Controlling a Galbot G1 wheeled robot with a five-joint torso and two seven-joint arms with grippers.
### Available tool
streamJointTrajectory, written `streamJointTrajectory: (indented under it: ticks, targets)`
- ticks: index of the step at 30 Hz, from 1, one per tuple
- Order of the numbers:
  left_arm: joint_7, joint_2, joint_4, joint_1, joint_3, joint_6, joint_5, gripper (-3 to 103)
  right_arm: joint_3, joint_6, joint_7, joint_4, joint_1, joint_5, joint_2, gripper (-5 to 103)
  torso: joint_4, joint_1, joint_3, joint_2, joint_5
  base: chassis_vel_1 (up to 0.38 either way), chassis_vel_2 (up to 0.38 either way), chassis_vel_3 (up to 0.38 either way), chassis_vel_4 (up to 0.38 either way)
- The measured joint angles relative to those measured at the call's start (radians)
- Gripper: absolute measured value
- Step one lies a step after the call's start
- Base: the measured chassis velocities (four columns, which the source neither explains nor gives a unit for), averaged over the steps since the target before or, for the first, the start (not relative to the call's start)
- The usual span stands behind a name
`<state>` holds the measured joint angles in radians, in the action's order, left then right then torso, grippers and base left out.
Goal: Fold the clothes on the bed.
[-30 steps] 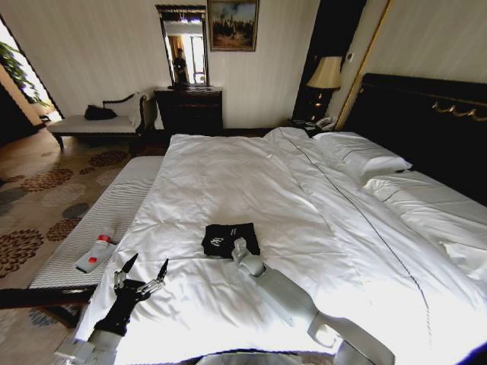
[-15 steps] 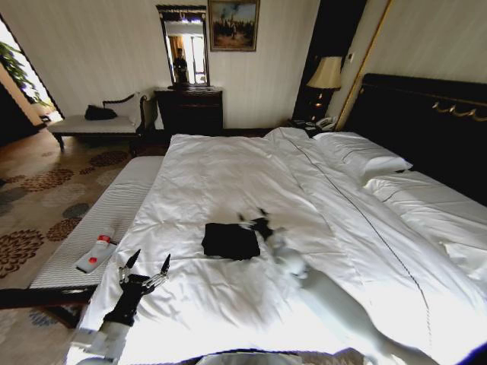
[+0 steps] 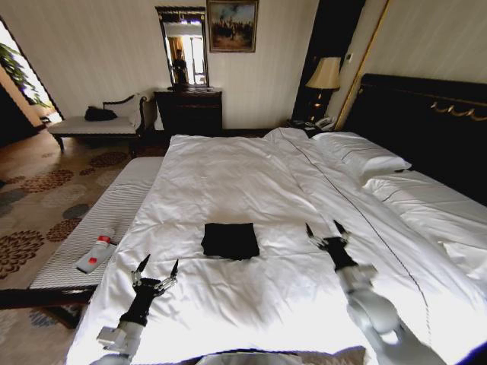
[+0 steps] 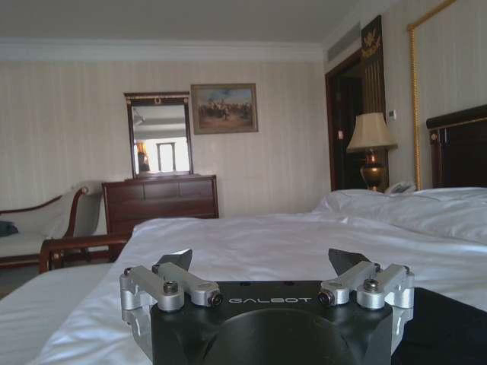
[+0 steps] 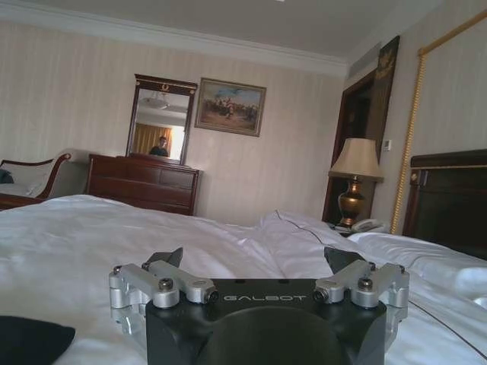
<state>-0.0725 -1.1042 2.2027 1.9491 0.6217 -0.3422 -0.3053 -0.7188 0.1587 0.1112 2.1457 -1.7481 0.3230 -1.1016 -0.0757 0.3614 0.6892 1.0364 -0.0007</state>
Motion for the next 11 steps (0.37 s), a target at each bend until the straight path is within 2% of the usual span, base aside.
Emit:
streamJointTrajectory:
  ticks: [3,4,7,11]
  targets:
    - [0.01,-0.006,0.0,0.027,0.023,-0.031,0.001,100,-0.026,0.053,-0.025,0.036,-0.088,-0.066,-0.104,100,0.0001,0.0,0.0,0.0,0.0002,0.0,0.0,0.0,0.0]
    - [0.01,-0.006,0.0,0.027,0.023,-0.031,0.001,100,-0.026,0.053,-0.025,0.036,-0.088,-0.066,-0.104,100,0.0001,0.0,0.0,0.0,0.0002,0.0,0.0,0.0,0.0]
    - [0.031,-0.012,0.004,0.06,0.028,-0.057,0.002,100,-0.034,0.093,-0.046,0.047,-0.148,-0.09,-0.167,100,0.0002,0.0,0.0,0.0,-0.0002,0.0,0.0,0.0,0.0]
    - [0.044,-0.019,-0.004,0.068,0.03,-0.086,-0.003,100,-0.034,0.131,-0.055,0.037,-0.175,-0.111,-0.189,100,0.0001,0.0,0.0,0.0,0.0,0.0,0.0,0.0,0.0]
